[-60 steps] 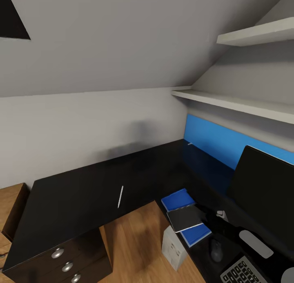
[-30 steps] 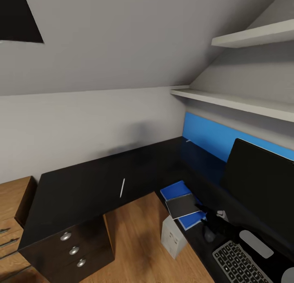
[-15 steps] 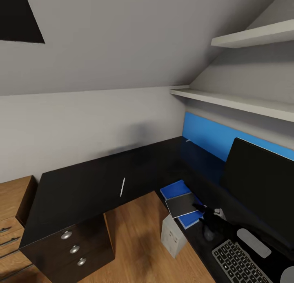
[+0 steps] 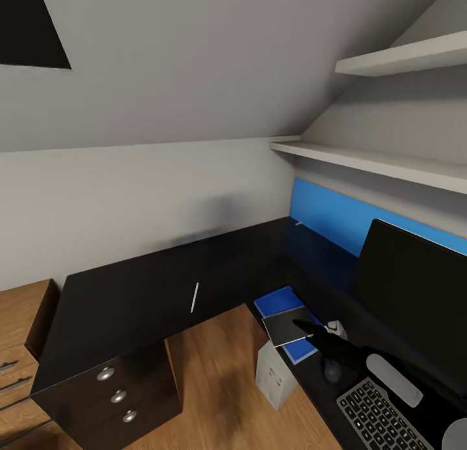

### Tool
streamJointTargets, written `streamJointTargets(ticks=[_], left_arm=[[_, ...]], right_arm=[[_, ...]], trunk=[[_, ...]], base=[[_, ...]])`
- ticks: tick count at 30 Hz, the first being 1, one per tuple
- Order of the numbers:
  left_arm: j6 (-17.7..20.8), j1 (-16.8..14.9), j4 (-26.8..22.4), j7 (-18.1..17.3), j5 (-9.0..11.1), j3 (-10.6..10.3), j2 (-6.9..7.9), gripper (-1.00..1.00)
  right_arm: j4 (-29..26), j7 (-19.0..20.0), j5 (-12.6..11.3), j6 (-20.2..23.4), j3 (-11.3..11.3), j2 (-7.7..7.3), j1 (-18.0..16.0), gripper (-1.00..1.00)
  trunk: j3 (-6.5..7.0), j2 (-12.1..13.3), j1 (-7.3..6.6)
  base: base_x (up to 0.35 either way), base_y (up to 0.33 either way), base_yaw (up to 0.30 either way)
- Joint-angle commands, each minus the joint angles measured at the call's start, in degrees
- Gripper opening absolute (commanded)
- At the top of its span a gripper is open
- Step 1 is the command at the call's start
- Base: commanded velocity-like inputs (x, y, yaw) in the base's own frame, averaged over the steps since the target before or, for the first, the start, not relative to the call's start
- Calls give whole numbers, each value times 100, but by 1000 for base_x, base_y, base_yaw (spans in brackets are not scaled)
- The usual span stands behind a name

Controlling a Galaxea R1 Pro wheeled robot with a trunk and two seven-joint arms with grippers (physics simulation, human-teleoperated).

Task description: In the bedroom, organize the workspace by keeping the computer under the desk, ensuring the monitor is on the desk, placing the keyboard on the desk next to the monitor, placing the mouse on the desk next to the keyboard, moving the folder from the swivel chair onto the desk next to the mouse, stacking the notebook on top of the folder with the pen on top of the notebook, and positioning the swivel chair next to the desk.

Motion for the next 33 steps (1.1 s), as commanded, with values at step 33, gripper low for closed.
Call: streamJointTargets(ticks=[33], left_arm=[[3, 3, 113, -29, 41, 5, 5, 100]], right_arm=[[-2594, -3553, 2433, 31, 172, 921, -10, 100]], trunk=[[-7, -6, 2]], base=[[0, 0, 0]])
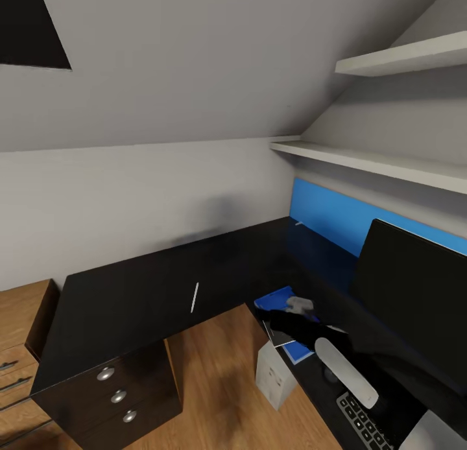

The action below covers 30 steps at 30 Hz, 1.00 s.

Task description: In the bedroom, organize the workspace by keeping the computer under the desk, ensuring the monitor is on the desk, placing the keyboard on the desk next to the monitor, placing the mouse on the desk next to the keyboard, moving the folder from the swivel chair onto the desk next to the mouse, stacking the notebook on top of the folder with the pen on top of the notebook, and positioning the swivel chair next to the desk.

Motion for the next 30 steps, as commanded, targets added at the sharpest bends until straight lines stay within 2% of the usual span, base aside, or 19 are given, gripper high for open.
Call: streamJointTargets(ticks=[1, 4, 10, 12, 14, 16, 19, 30], left_arm=[[-3, 3, -11, -29, 49, 6, -2, 100], [-8, 3, -11, -29, 47, 6, -2, 100], [-12, 3, -11, -29, 47, 11, 0, 100], [-12, 3, -11, -29, 47, 13, 0, 100], [-12, 3, -11, -29, 46, 14, -1, 100], [-12, 3, -11, -29, 46, 14, -1, 100], [-13, 3, -11, -29, 46, 13, -1, 100], [-13, 3, -11, -29, 48, 16, 2, 100]], right_arm=[[-24, -214, 87, 4, 16, 115, -9, 100], [-31, -571, 635, 11, 18, 475, -12, 100], [179, -975, 2065, 3, 9, 1246, -14, 100], [284, -1060, 2487, -7, 7, 1453, -14, 100], [410, -1112, 2796, -16, 5, 1606, -14, 100], [576, -1148, 2982, -24, 10, 1707, -11, 100], [799, -1185, 3122, -34, 12, 1796, -9, 100], [1032, -1218, 3129, -209, 2, 1844, -1, 100]], trunk=[[-7, -6, 2], [-7, -6, 2], [-7, -6, 2], [-7, -6, 2], [-7, -6, 2], [-7, -6, 2], [-7, -6, 2], [-7, -6, 2]], base=[[0, 0, 0], [0, 0, 0], [0, 0, 0], [0, 0, 0], [0, 0, 0], [0, 0, 0], [0, 0, 0], [0, 0, 0]])
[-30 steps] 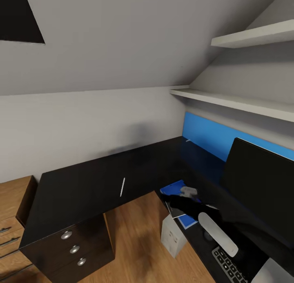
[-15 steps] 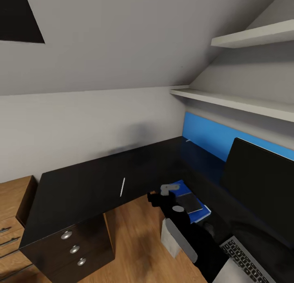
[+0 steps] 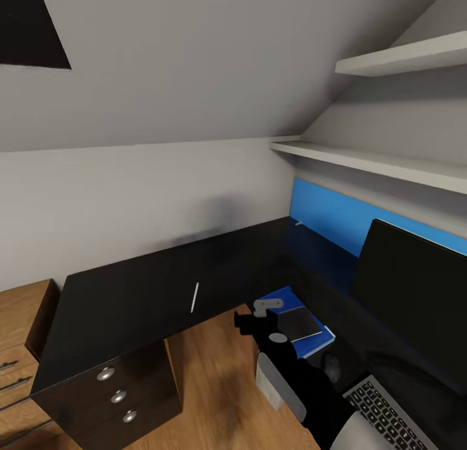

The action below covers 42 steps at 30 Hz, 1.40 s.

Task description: In the bedroom, organize the workspace by keeping the computer under the desk, ensuring the monitor is on the desk, placing the keyboard on the desk next to the monitor, placing the mouse on the desk next to the keyboard, moving the folder from the swivel chair onto the desk next to the mouse, stacking the notebook on top of the folder with the pen on top of the notebook, and positioning the swivel chair next to the desk.

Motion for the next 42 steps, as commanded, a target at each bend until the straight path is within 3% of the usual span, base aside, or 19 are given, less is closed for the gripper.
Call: streamJointTargets(ticks=[1, 13, 42], left_arm=[[-1, 3, -11, -29, 50, 7, -1, 100], [-1, 3, -11, -29, 57, 10, 3, 100], [-1, 3, -11, -29, 50, 4, 3, 100]], right_arm=[[2, -49, -43, -25, 15, -1, -6, 100], [202, -65, -31, -465, 32, 31, -3, 100], [262, -70, -3, -532, 16, -5, -3, 100]], trunk=[[-7, -6, 2], [-7, -6, 2], [-83, -6, 2]], base=[[0, 0, 5], [0, 0, 173], [0, 0, 268]])
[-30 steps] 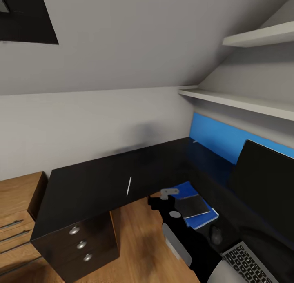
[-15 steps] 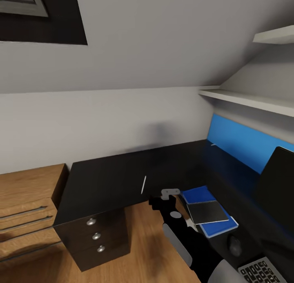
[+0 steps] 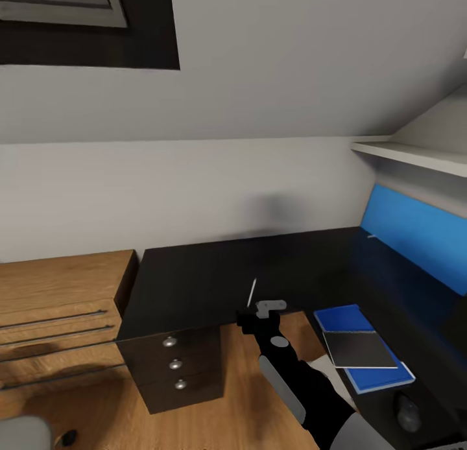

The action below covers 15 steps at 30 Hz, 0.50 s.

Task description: In the bedroom, organize the workspace by keeping the computer under the desk, ensuring the monitor is on the desk, placing the keyboard on the desk next to the monitor, placing the mouse on the desk next to the keyboard, moving the folder from the swivel chair onto the desk next to the mouse, stacking the notebook on top of the folder with the pen on top of the notebook, and positioning the swivel chair next to the desk.

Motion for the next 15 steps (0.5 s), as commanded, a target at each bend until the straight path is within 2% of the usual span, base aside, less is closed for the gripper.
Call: streamJointTargets(ticks=[1, 7, 15], left_arm=[[-1, 3, -11, -29, 50, 8, -2, 100], [-1, 3, -11, -29, 49, 6, -2, 100], [-1, 3, -11, -29, 49, 6, -2, 100]], right_arm=[[-2, -42, -36, 18, 17, -3, -7, 100], [30, -37, -30, 18, 13, -8, -7, 100], [55, -30, -30, 18, 12, -91, -7, 100]], trunk=[[-11, -6, 2], [-34, -6, 2], [-43, -6, 2]], base=[[10, 0, 265], [129, 0, 233], [286, 0, 69]])
